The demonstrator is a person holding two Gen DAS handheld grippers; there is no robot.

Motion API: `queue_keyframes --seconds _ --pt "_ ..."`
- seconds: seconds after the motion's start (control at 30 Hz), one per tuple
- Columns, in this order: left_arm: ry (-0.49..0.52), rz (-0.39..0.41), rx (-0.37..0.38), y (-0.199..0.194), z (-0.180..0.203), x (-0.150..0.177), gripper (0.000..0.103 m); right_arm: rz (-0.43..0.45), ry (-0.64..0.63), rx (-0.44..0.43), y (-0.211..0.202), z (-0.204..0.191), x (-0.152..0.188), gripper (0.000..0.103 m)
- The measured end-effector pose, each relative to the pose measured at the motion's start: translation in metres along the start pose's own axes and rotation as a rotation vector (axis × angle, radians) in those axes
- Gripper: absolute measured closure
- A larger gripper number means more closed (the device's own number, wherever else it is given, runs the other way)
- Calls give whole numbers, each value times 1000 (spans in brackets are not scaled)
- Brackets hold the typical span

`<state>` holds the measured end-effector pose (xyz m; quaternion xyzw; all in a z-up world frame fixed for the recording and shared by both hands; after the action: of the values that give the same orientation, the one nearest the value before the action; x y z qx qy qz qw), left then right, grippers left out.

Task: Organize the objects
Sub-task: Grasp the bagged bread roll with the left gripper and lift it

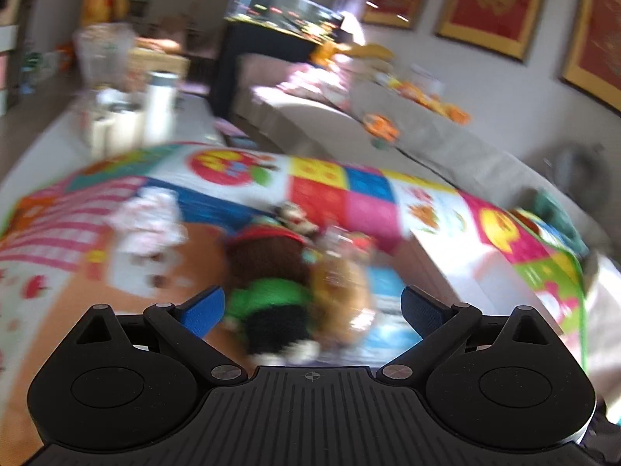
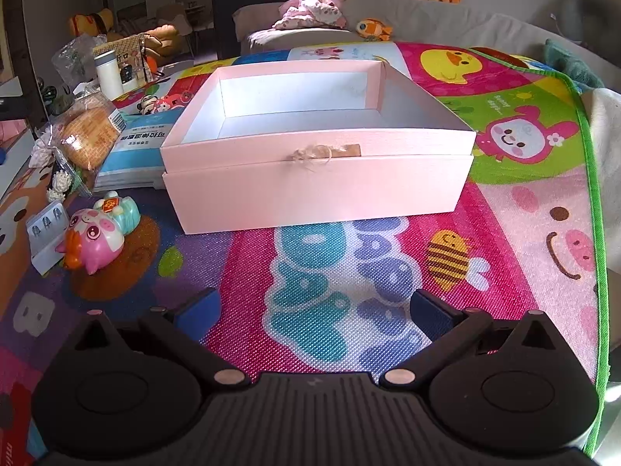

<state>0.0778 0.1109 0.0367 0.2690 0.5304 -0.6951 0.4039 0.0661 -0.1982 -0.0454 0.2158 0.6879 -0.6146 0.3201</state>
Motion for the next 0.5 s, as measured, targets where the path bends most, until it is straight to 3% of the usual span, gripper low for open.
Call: queue_keyframes --seconds 0.17,0.23,0.3,0.33,0.43,0.5 --pt "49 -40 -11 33 25 6 3 -24 -9 -66 -6 -1 -3 0" --pt "46 -66 -18 46 28 8 5 26 8 -113 -20 -3 -7 0" --pt "64 -66 -32 53 31 11 6 96 -31 -95 -35 -6 -14 0" --pt "73 -59 -35 54 32 11 10 124 -51 -77 -40 -7 -17 0" --pt "64 -69 -46 59 33 12 38 182 -66 -46 -51 -4 -30 0" --pt "64 -59 -87 64 29 10 44 198 -49 -42 -53 1 -42 0"
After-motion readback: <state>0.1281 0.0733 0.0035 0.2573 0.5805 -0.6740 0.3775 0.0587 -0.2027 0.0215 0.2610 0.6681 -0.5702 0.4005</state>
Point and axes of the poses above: each gripper's, at about its wrist camera, not at the fingertips, and y roughly the way its jaws point, z to its right, x to its underside, the point moved 6 cm from there along y, roughly the way its jaws point, and after that the axes turned 2 degrees about -x, right-handed, at the moved point
